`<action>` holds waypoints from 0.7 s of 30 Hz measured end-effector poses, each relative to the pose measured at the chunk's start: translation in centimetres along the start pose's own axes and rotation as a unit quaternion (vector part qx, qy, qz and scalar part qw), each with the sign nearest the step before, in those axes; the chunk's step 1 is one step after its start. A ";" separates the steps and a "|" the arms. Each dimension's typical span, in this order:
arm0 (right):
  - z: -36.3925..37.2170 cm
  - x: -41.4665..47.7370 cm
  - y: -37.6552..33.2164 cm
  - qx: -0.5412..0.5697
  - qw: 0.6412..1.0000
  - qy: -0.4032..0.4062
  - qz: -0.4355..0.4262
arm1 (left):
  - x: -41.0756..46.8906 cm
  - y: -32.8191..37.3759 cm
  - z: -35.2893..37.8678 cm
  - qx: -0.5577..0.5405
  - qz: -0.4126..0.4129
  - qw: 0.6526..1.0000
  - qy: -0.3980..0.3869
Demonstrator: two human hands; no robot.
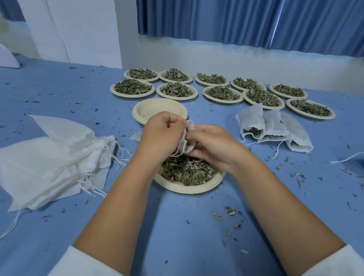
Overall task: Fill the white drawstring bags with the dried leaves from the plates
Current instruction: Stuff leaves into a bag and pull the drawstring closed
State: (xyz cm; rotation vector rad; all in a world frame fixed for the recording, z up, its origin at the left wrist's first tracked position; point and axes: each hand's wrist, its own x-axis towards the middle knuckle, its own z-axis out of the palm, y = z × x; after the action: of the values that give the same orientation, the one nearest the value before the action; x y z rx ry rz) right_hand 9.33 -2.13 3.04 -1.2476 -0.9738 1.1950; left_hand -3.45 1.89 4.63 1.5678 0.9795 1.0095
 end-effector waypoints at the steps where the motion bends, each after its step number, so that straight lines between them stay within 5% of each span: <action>1: -0.2 0.0 -0.1 0.022 1.000 -0.004 0.005 | 0.1 0.0 -0.1 -0.009 -0.009 1.000 0.003; 10: 0.5 -0.1 1.0 -0.210 0.961 0.158 -0.086 | -0.6 0.2 0.4 0.011 0.016 0.993 -0.117; 16: -0.4 -0.7 -0.7 -0.207 0.976 0.045 -0.058 | -0.2 0.3 -0.2 -0.008 -0.002 1.000 -0.006; 21: -2.1 -1.8 -2.1 -0.450 0.892 -0.007 -0.054 | 0.1 0.3 -0.9 -0.042 -0.020 0.997 0.065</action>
State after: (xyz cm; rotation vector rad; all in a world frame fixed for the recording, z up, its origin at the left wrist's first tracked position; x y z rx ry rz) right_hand 11.35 -4.06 5.01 -1.8539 -1.6805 0.6425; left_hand -4.19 2.19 5.08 1.4230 1.0400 1.1219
